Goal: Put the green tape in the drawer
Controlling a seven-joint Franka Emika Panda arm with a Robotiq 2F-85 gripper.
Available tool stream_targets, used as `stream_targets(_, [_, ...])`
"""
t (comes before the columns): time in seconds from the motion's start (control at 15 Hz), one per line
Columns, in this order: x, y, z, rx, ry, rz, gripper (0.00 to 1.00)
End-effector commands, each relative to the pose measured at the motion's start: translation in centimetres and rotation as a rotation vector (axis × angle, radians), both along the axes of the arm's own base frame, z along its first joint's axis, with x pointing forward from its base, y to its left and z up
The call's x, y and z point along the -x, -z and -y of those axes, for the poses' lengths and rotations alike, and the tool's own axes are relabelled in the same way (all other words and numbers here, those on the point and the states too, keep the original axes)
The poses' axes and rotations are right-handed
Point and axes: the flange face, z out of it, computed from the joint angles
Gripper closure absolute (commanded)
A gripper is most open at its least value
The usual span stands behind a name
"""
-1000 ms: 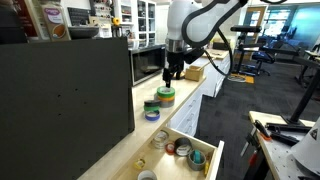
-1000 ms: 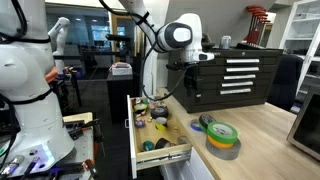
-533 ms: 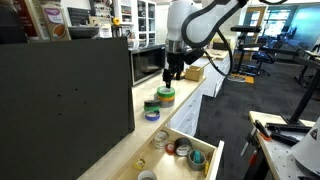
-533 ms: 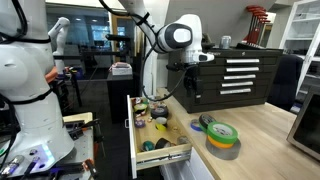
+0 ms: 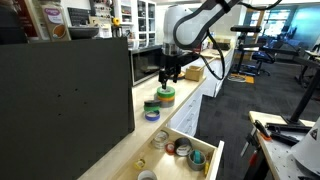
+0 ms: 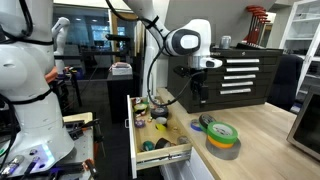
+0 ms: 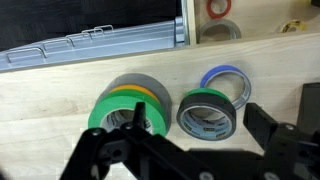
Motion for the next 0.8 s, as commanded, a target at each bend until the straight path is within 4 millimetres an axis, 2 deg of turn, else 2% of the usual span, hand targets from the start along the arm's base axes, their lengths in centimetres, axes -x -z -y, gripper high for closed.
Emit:
stream_targets(0.0, [-2.2, 0.7, 2.4, -0.035, 0.035, -0.014, 0.0])
stream_targets(0.73, [-6.7, 4.0, 8.2, -0.074, 0.091, -0.058, 0.0])
